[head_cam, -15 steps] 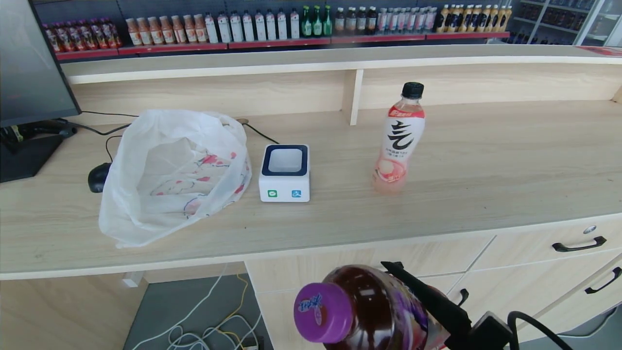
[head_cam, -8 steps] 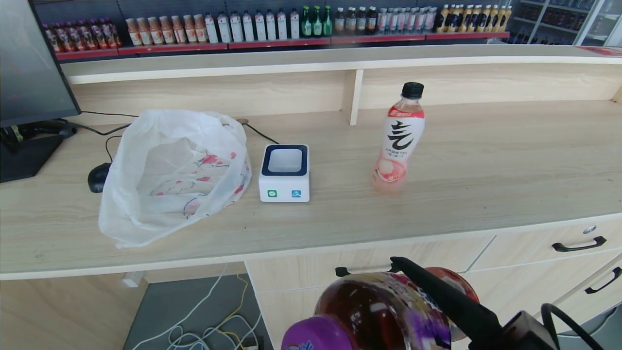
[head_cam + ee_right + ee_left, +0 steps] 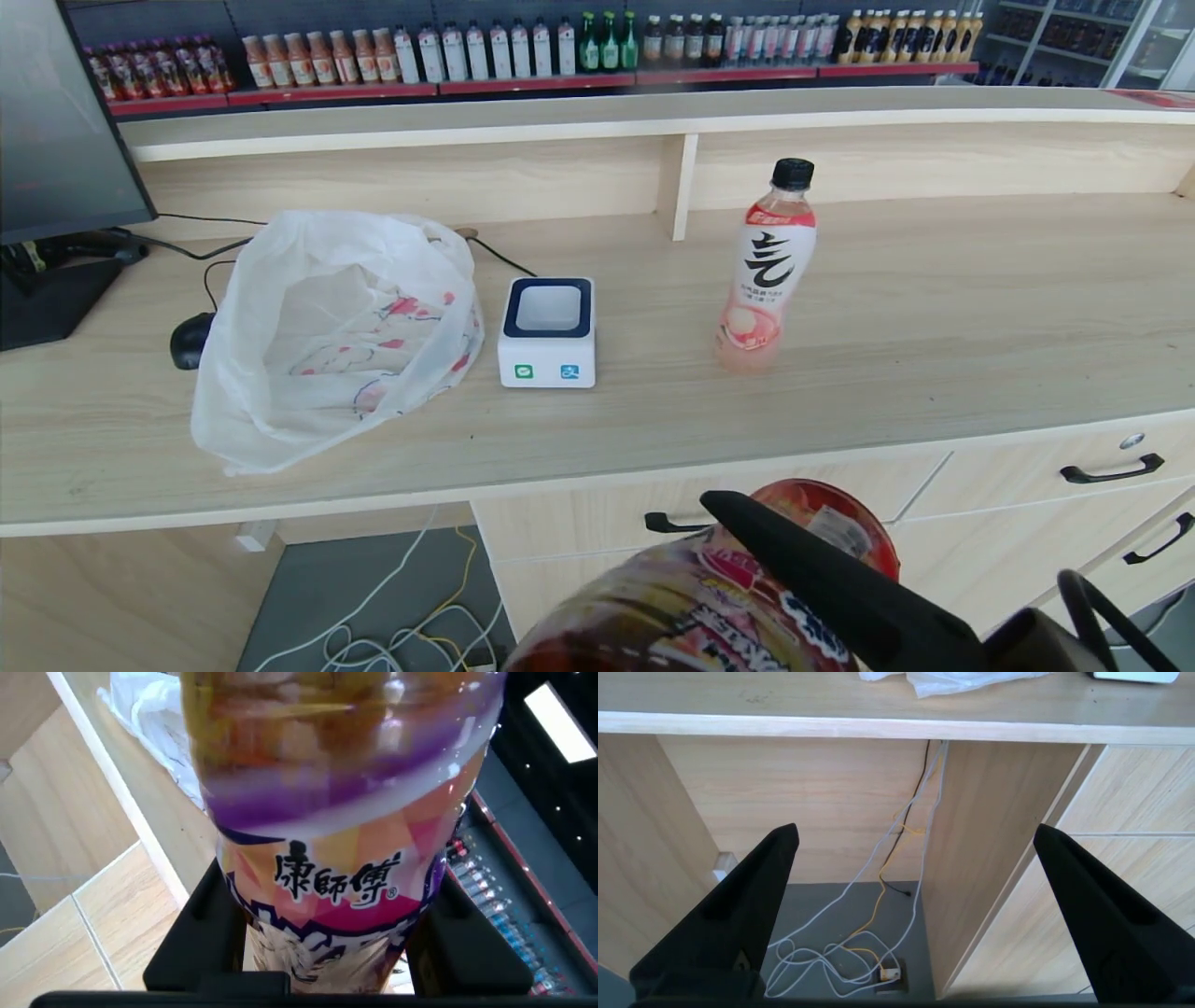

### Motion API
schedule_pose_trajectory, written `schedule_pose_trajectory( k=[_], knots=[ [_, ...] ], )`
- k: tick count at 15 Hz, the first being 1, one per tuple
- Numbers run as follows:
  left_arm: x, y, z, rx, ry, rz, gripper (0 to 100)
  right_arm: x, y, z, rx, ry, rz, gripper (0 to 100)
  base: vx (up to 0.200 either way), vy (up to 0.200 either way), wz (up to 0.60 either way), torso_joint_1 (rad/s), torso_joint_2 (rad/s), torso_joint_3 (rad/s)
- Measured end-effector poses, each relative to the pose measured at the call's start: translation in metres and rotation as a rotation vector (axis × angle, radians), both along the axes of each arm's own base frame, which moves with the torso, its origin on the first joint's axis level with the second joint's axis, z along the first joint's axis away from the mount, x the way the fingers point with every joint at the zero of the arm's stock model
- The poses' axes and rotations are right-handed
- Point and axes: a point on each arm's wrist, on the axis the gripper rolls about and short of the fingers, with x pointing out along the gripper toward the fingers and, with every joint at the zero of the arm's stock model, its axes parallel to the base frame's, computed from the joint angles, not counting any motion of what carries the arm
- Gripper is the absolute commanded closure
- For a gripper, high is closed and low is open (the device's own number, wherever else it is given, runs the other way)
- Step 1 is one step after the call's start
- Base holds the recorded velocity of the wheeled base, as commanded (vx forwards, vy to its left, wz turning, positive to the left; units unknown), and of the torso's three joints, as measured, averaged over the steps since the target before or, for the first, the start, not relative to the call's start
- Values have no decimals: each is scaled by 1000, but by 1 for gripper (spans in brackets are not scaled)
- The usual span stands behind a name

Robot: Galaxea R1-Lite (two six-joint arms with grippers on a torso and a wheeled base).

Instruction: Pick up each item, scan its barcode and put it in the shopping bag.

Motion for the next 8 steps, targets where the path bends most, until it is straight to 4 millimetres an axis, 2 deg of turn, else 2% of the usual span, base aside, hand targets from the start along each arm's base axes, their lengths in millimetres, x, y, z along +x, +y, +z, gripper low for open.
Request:
schedule_pose_trajectory(
  k=[8],
  knots=[
    [0, 0, 0, 0, 0, 0, 0, 7, -1, -5, -173, -144, -115, 100, 0, 0, 0, 0, 0, 0]
  ],
)
